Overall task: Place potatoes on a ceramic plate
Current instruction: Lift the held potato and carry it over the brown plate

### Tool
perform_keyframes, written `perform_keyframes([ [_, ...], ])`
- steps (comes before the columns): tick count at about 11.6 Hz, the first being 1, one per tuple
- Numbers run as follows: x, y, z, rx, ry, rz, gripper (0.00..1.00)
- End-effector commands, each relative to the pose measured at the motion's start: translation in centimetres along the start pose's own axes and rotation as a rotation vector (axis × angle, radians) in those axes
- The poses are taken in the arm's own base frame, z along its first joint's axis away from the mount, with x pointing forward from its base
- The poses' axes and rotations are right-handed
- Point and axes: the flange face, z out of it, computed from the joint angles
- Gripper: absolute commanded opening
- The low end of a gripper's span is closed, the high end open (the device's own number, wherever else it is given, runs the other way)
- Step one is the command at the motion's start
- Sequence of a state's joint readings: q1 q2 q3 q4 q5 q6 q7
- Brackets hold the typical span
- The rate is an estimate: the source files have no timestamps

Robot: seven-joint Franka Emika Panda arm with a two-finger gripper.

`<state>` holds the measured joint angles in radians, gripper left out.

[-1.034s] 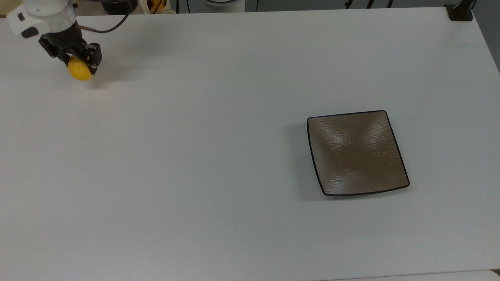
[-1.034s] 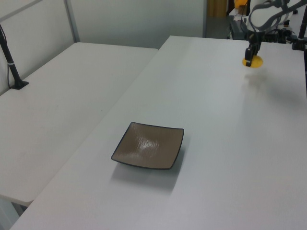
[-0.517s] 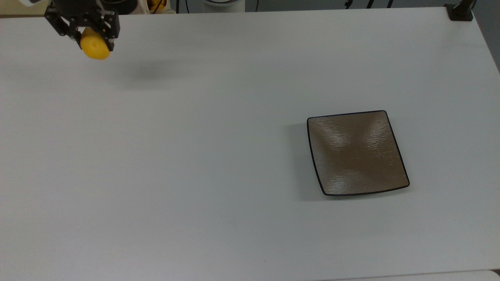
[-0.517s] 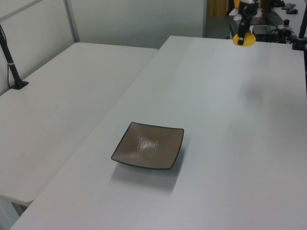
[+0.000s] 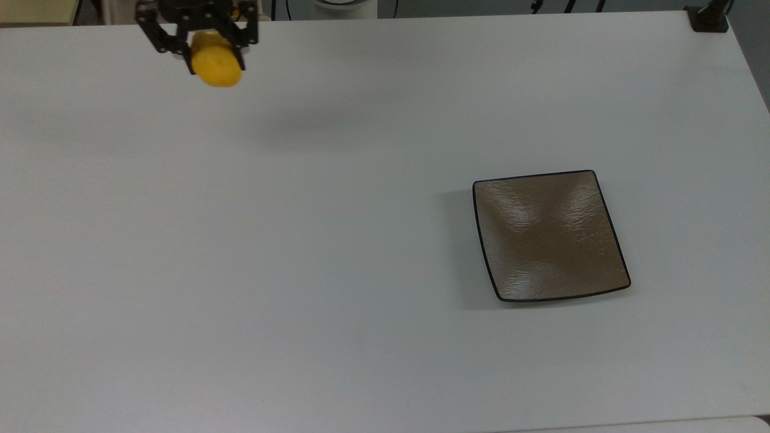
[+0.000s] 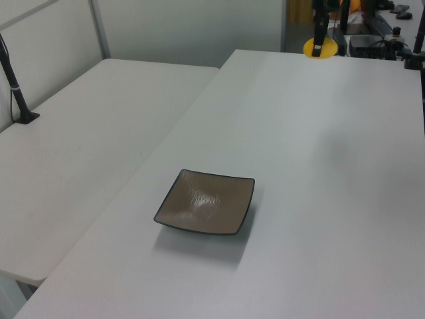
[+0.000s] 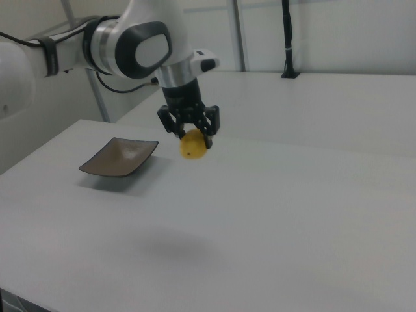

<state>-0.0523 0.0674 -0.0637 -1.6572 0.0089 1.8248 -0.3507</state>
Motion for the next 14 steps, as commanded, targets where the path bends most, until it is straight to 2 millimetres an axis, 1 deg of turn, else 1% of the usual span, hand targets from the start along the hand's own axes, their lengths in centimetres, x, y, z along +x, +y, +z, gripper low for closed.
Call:
perform_keyframes([
  [1,2.6,-6.6,-1.7,0.006,0.031,0.010,0.25],
  [2,4.1,-10.3,-1.8,0.010,0.049,-0.007,0.24],
  [3,5.4,-12.8,-2.1,0.012,0.087,0.002,0.24],
  [4,6.7,-15.2,-1.6,0.016,0.127,0.025,0.24],
  [5,7.9,-18.1,-1.3,0.028,0.183,0.038,0.24],
  [6,9.1,-20.6,-0.4,0.046,0.233,0.043,0.24],
  [7,10.0,-22.8,0.6,0.066,0.264,0.044,0.24],
  [9,11.2,-26.7,2.4,0.102,0.319,0.036,0.24],
  [11,12.2,-31.0,5.0,0.135,0.361,0.031,0.24],
  [13,12.9,-34.1,8.1,0.162,0.382,0.046,0.24],
  [14,13.3,-35.3,9.6,0.171,0.406,0.033,0.24],
])
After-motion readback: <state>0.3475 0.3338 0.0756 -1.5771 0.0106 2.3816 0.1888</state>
